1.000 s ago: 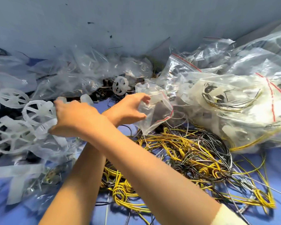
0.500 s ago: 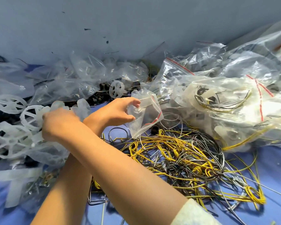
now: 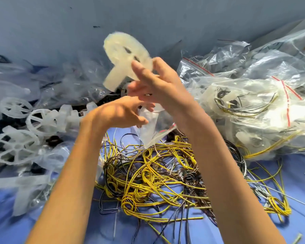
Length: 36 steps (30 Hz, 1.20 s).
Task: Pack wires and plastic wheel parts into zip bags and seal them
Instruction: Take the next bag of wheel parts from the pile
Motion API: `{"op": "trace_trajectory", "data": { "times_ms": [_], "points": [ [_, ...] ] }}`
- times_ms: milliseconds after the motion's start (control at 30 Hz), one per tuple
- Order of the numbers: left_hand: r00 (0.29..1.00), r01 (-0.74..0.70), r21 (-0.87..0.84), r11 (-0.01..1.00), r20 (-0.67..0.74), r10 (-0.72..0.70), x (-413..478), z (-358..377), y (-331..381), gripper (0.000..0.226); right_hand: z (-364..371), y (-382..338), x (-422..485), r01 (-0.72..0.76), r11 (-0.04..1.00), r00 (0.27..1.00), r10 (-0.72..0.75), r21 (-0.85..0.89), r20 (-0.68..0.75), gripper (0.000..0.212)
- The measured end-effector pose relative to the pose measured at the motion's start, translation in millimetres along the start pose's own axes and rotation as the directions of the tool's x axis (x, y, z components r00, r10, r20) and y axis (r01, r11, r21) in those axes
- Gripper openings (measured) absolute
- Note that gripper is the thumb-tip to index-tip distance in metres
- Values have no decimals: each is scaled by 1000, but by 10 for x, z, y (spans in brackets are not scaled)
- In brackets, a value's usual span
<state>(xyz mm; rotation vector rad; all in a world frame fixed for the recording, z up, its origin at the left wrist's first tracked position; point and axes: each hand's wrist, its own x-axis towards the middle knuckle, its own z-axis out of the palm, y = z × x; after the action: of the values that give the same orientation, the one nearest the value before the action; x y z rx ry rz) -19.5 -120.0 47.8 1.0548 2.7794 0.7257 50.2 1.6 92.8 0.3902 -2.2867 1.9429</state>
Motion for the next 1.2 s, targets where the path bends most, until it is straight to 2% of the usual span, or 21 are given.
{"op": "trace_trajectory", "data": {
  "times_ms": [100, 200, 300, 400, 533, 600, 667, 767, 867, 933, 1000, 1100, 1200],
  "points": [
    [1000, 7, -160, 987, 2, -7, -57, -11, 14, 40, -302, 58, -65, -29, 999, 999, 29, 15, 29, 21],
    [999, 27, -246, 969, -21, -33, -48, -18, 32, 28, -400, 216, -54, -86, 989, 991, 98, -116, 96, 19],
    [998, 57, -241, 969, 8, -56, -27, 12, 36, 18, -468, 260, -74, -117, 984, 979, 136, -134, 151, 20],
    [996, 85, -257, 963, 8, -86, -11, 14, 30, 24, -523, 280, -91, -114, 968, 976, 151, -222, 158, 23],
    [995, 59, -292, 954, -55, -79, -49, -33, 30, 26, -632, 317, -99, -158, 960, 979, 183, -232, 94, 25],
    [993, 37, -321, 946, -91, -69, -78, -62, 45, 28, -680, 347, -85, -175, 923, 968, 224, -343, 109, 32],
    [990, 25, -313, 950, -121, -66, -87, -72, 48, 37, -690, 401, -46, -168, 860, 965, 244, -482, 97, 29],
    [992, 6, -260, 965, -118, -38, -77, -69, 97, 42, -635, 474, 28, -173, 678, 965, 261, -714, 14, 23],
    [995, 3, -223, 975, -95, -25, -57, -36, 182, 43, -551, 545, 54, -199, 622, 968, 245, -758, -54, 25],
    [993, -11, -206, 978, -119, -14, -21, 7, 252, 42, -513, 555, 79, -162, 600, 983, 170, -783, -73, 17],
    [987, -49, -207, 977, -160, 16, 11, 43, 305, 40, -490, 538, 111, -92, 615, 986, 164, -783, 13, 26],
    [975, -66, -253, 965, -224, 8, 46, 61, 311, 42, -523, 543, 111, -30, 625, 952, 256, -780, 168, 49],
    [956, -71, -368, 927, -290, -41, 27, 7, 266, 44, -562, 569, 70, -64, 529, 906, 387, -846, 173, 49]
  ]
}}
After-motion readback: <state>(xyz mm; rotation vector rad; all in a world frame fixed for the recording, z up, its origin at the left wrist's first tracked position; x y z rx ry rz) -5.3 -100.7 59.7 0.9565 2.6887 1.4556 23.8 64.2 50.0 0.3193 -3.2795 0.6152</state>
